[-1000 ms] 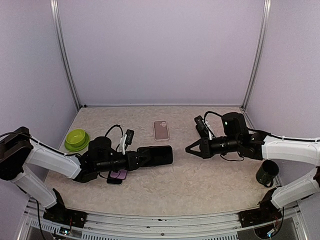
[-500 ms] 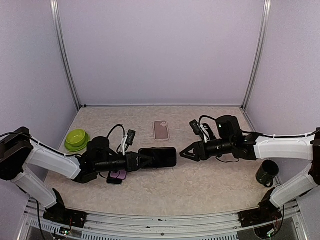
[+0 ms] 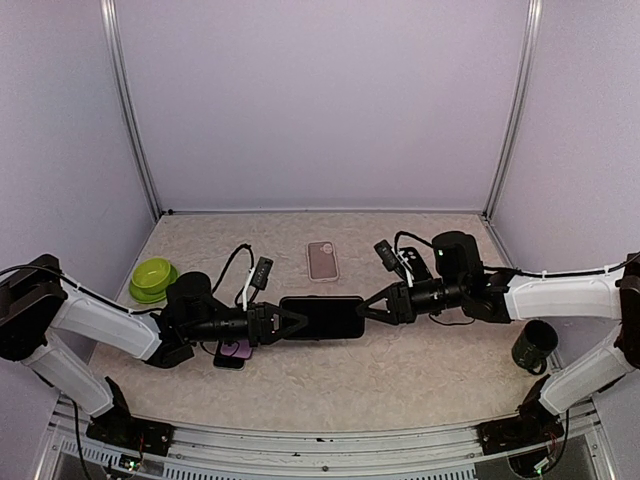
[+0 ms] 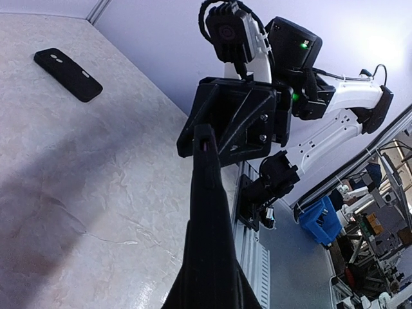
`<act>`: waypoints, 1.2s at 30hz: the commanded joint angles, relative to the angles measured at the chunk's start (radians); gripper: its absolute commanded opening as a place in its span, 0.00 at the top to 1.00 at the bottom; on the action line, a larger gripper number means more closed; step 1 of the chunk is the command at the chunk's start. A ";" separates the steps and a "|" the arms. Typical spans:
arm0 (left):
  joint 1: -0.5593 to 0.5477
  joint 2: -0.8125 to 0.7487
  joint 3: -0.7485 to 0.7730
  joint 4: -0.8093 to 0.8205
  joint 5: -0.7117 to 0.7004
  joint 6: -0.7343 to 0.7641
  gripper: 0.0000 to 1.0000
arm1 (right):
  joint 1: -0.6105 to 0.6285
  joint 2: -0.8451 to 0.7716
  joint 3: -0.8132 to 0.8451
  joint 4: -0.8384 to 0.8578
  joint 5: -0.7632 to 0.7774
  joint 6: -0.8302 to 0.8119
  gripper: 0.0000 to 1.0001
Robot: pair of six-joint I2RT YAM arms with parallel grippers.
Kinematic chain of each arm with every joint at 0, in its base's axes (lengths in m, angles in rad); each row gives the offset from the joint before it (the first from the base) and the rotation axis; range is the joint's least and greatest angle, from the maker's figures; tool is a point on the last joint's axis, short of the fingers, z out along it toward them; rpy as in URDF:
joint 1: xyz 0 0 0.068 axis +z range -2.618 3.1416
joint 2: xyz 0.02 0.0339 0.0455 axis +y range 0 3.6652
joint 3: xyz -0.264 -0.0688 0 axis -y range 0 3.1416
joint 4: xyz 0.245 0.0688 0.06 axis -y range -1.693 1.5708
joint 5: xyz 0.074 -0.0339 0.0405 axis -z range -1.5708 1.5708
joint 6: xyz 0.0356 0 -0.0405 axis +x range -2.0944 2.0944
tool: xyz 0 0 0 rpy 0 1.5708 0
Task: Put the phone into the phone case
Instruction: Press the bottom right corner of the phone case, then pass from the left arm to the right
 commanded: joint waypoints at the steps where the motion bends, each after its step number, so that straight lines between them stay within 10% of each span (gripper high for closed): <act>1: -0.003 -0.002 0.012 0.114 0.046 -0.004 1.00 | 0.006 0.005 -0.008 0.030 -0.017 -0.013 0.73; 7: -0.005 0.011 0.053 -0.052 -0.043 0.039 1.00 | 0.007 -0.012 -0.006 -0.025 0.032 -0.053 1.00; 19: -0.014 0.040 0.092 -0.202 -0.170 0.073 1.00 | 0.007 -0.035 0.004 -0.121 0.083 -0.115 1.00; 26: -0.016 0.064 0.103 -0.193 -0.134 0.079 1.00 | 0.006 -0.065 -0.008 -0.095 0.070 -0.109 0.67; 36: -0.014 0.044 0.117 -0.223 0.013 0.154 1.00 | 0.005 -0.009 0.005 -0.135 0.057 -0.165 0.53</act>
